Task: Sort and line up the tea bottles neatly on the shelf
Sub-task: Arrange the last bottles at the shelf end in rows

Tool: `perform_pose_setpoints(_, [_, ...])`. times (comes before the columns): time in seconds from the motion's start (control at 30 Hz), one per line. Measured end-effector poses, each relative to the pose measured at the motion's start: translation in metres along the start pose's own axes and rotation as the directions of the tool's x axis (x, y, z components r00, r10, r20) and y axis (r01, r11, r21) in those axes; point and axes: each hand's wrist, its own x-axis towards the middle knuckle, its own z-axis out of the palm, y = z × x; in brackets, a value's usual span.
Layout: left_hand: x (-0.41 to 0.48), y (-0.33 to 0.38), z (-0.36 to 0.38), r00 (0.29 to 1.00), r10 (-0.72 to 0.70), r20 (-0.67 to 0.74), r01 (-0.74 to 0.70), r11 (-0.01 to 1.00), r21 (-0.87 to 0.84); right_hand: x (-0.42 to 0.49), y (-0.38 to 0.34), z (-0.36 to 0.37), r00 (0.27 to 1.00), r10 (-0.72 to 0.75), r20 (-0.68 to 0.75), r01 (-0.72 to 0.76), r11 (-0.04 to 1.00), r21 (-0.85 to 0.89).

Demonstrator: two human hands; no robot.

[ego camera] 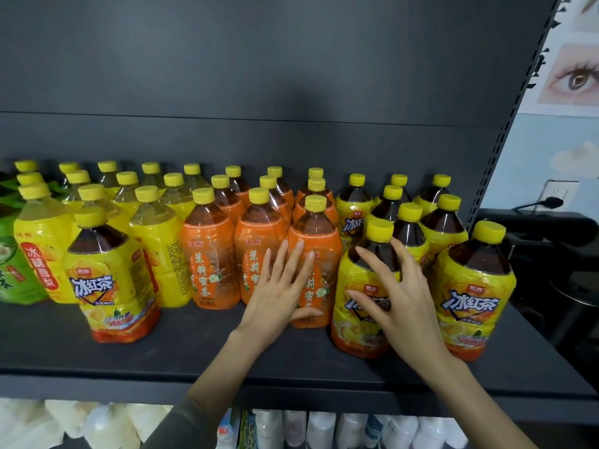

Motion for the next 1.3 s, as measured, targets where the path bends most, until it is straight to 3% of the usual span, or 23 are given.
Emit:
perform_pose_setpoints(0.2, [0.004,-0.011,0.013,0.993,-0.047,0.109,0.042,0.998,0.044,0.000,0.001,-0.002,1.000,-0.016,-0.005,0.015,1.000,-0.019])
perform_pose_setpoints(0.33, [0.002,-0.008,0.013,0.996,-0.063,0.066,0.061,0.998,0.036,0.000,0.001,-0.001,1.000,-0.021,-0.011,0.021,0.999,-0.030])
perform_pose_setpoints(0.4, [-0.007,-0.003,0.014,0.984,-0.175,0.017,0.175,0.985,-0.010,-0.001,0.003,0.000,1.000,-0.025,-0.013,0.024,0.999,-0.040])
perform_pose_setpoints(0.47, [-0.018,0.004,0.015,0.916,-0.402,0.004,0.399,0.910,-0.115,-0.001,0.004,0.002,1.000,-0.026,-0.018,0.025,0.999,-0.026])
perform_pose_setpoints(0.53, [-0.021,0.007,0.015,0.849,-0.526,0.042,0.523,0.829,-0.199,-0.002,0.005,0.007,0.999,-0.023,-0.036,0.024,1.000,0.016])
perform_pose_setpoints(0.83, [-0.014,0.008,0.015,0.839,-0.520,0.158,0.544,0.804,-0.242,0.000,0.006,0.026,0.993,0.001,-0.118,0.006,0.998,0.055])
perform_pose_setpoints(0.9, [-0.012,0.018,0.000,0.856,-0.501,0.127,0.513,0.792,-0.331,0.000,0.006,0.026,0.995,0.002,-0.103,0.005,0.998,0.067])
perform_pose_setpoints(0.97, [-0.002,0.026,-0.022,0.912,-0.408,0.049,0.383,0.801,-0.460,0.000,0.008,0.019,0.999,-0.016,-0.051,0.021,0.996,0.088])
perform_pose_setpoints(1.07, [0.028,0.037,-0.057,0.925,-0.378,0.050,0.305,0.657,-0.689,0.001,0.014,0.000,1.000,-0.016,-0.006,0.017,0.987,0.161])
perform_pose_setpoints(1.17, [0.055,0.044,-0.081,0.924,-0.349,0.153,0.317,0.479,-0.819,-0.001,0.023,-0.024,0.985,0.022,-0.171,0.000,0.992,0.129])
perform_pose_setpoints(1.3, [0.074,0.064,-0.081,0.936,-0.271,0.223,0.340,0.544,-0.767,-0.006,0.041,-0.043,0.922,0.125,-0.366,-0.162,0.984,-0.071])
